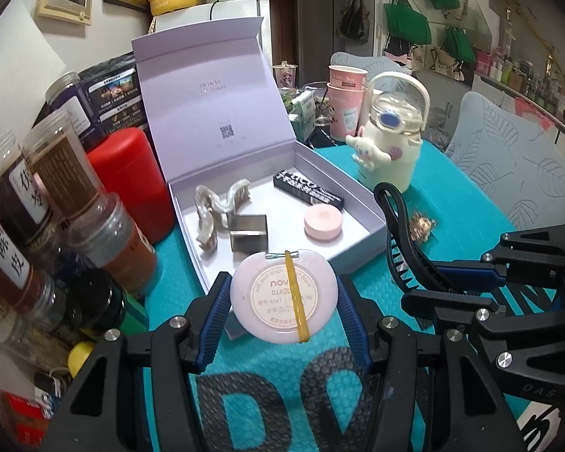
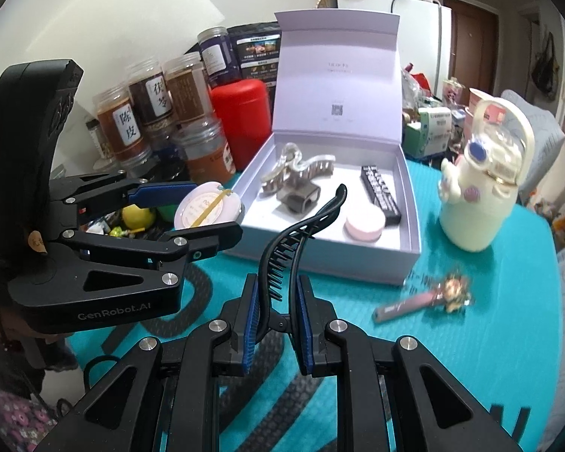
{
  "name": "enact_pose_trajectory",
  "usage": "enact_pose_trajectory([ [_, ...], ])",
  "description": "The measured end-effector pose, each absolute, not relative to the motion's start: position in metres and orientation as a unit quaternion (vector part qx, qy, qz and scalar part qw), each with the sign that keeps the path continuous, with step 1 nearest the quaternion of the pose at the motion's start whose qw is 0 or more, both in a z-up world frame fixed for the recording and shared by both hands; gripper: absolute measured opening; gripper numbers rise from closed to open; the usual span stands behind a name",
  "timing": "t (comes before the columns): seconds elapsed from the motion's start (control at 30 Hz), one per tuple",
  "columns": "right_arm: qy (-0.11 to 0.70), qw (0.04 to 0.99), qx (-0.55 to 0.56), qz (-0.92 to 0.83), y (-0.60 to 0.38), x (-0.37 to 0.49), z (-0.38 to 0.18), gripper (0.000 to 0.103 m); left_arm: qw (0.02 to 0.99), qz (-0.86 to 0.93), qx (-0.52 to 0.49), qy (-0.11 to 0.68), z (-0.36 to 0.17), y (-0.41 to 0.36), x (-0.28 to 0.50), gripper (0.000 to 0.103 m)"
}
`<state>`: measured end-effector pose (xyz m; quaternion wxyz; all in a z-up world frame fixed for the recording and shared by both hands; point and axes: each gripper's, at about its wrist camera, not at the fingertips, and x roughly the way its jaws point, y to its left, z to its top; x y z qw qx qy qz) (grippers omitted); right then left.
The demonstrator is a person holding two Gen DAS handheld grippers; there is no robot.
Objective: Organize rigid objects
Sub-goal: 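Carry the white compact into the lavender box with the left tool while the right tool carries the clip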
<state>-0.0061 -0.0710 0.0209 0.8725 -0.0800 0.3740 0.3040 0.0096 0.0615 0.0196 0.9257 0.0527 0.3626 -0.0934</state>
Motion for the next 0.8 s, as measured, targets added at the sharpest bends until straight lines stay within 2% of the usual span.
enact_pose_trajectory([
  [0.8,0.364,0.874,-0.085,0.309,-0.052,0.083,0.03,0.019,0.928,-0.077,0.046,0.363,0.024,0.073,0.102,0.055],
])
